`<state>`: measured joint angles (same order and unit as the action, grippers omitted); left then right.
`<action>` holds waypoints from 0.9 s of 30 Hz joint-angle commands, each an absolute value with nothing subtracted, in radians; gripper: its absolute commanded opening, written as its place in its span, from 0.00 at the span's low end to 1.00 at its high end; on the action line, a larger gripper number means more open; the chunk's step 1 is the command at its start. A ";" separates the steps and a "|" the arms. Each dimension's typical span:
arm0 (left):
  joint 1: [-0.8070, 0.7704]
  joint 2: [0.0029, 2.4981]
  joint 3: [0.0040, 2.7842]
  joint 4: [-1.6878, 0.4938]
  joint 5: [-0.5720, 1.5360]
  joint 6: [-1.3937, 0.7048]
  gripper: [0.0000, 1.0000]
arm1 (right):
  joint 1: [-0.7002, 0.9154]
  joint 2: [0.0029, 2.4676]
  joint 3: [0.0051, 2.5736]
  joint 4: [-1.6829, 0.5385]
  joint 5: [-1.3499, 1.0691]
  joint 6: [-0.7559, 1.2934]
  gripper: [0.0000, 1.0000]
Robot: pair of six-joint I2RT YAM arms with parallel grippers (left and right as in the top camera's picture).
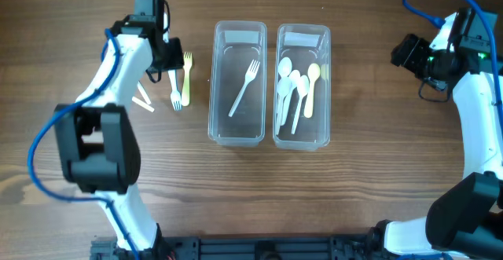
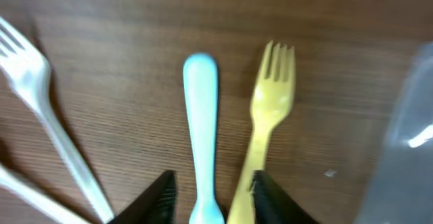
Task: Pack container
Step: 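Grasp the blue fork with the left gripper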
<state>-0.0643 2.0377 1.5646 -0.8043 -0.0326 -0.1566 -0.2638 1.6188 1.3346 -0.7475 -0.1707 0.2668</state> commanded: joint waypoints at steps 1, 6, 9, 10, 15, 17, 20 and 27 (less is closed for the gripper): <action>-0.059 2.121 1.547 -0.797 -0.043 -0.226 0.33 | -0.261 1.633 1.331 -0.749 -0.156 0.262 0.87; -0.059 2.136 1.531 -0.745 -0.058 -0.273 0.32 | -0.261 1.633 1.331 -0.749 -0.156 0.262 0.87; -0.059 2.148 1.522 -0.700 -0.104 -0.274 0.38 | -0.261 1.633 1.331 -0.749 -0.156 0.262 0.87; -0.056 2.154 1.522 -0.677 -0.104 -0.273 0.41 | -0.261 1.633 1.331 -0.749 -0.156 0.262 0.87; -0.054 2.160 1.522 -0.703 -0.102 -0.273 0.41 | -0.261 1.633 1.331 -0.756 -0.156 0.262 0.87; -0.054 2.162 1.511 -0.723 -0.103 -0.241 0.40 | -0.261 1.633 1.331 -0.761 -0.156 0.262 0.86; -0.054 2.167 1.503 -0.739 -0.071 -0.229 0.36 | -0.261 1.633 1.331 -0.760 -0.156 0.261 0.87; -0.055 2.178 1.502 -0.886 -0.012 -0.213 0.30 | -0.261 1.633 1.331 -0.764 -0.156 0.262 0.86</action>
